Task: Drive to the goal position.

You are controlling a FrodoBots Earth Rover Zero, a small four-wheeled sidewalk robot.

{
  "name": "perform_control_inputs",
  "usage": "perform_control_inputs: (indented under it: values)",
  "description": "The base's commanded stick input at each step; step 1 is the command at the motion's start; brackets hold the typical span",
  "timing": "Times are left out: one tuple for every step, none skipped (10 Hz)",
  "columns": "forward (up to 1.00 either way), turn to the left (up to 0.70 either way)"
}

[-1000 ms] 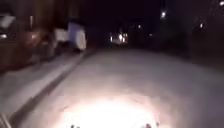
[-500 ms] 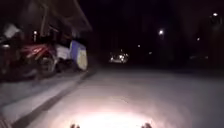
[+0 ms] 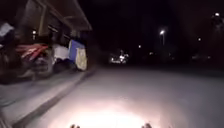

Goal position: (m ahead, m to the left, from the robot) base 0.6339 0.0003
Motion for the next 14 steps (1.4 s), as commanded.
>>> perform_control_inputs:
  values:
    - [0.5,-0.34]
    - [0.5,-0.41]
    - [0.5,-0.49]
    - [0.5,-0.41]
    - [0.5,-0.29]
    - [0.47,-0.16]
    - [0.4,0.0]
    - [0.26,0.0]
    - [0.12,0.0]
    - [0.0,0.0]
    - [0.0,0.0]
    - [0.0,0.0]
    - [0.0,0.0]
    - [0.0,0.0]
